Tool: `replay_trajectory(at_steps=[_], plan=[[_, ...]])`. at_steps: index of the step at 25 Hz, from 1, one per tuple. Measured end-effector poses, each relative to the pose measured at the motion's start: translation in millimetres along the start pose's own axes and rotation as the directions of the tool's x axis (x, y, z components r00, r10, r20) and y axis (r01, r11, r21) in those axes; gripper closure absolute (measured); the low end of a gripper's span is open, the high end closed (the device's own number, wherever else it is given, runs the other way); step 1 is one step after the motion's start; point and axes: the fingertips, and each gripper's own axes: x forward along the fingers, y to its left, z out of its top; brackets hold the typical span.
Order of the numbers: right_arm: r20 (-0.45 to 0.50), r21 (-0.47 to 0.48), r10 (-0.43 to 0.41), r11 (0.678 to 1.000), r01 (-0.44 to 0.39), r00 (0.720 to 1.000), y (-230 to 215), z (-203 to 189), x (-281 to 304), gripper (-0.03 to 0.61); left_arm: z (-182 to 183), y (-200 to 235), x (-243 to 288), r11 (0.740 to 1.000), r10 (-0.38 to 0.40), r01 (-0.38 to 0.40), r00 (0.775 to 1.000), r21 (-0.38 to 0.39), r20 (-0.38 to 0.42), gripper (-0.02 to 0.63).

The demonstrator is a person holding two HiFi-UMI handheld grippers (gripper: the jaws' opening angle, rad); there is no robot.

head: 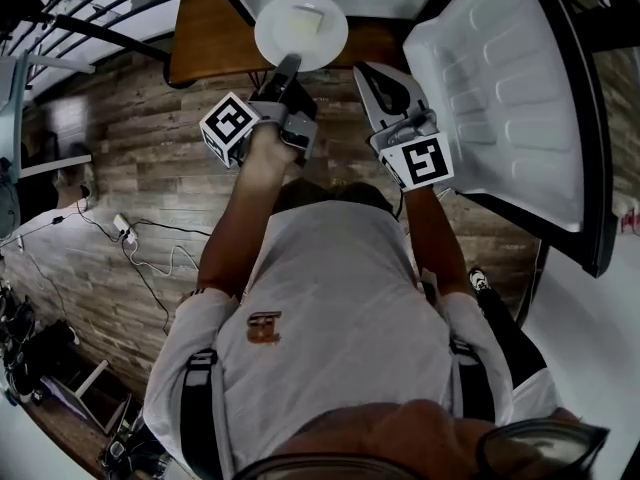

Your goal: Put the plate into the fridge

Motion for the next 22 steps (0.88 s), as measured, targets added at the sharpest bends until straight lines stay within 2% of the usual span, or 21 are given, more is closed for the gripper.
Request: replay_trajectory(at_steps=[3,7,13,22], plan=[[0.019,0.002,0.003,1.000,-0.003,1.000,-19.5,6.4,18.2,0.546,9.0,-5.0,27.0,1.000,0.009,-0.009,1.000,-0.006,-0.004,0.588],[-0.013,0.006,0.009,1.000,-0.009,1.000,-34.2,8.5,35.3,0.546,23.1,-9.0,53.2,1.000,0.022,-0.022,1.000,-0.011,-0.003,0.588],[-0.043,0.002,-0.013,1.000,0.013,0.999,-38.1,-12.6,54.4,0.546,36.7,9.4,79.1,0.999,0.031,-0.031,0.999,-0.012,-0.031,0.588],[-0.047,-0.031,-0.085,0.996,0.083,0.995,-31.3,-23.8,53.4,0.546,30.2,29.2,89.3,1.000,0.030,-0.029,0.995,0.012,-0.098,0.588]])
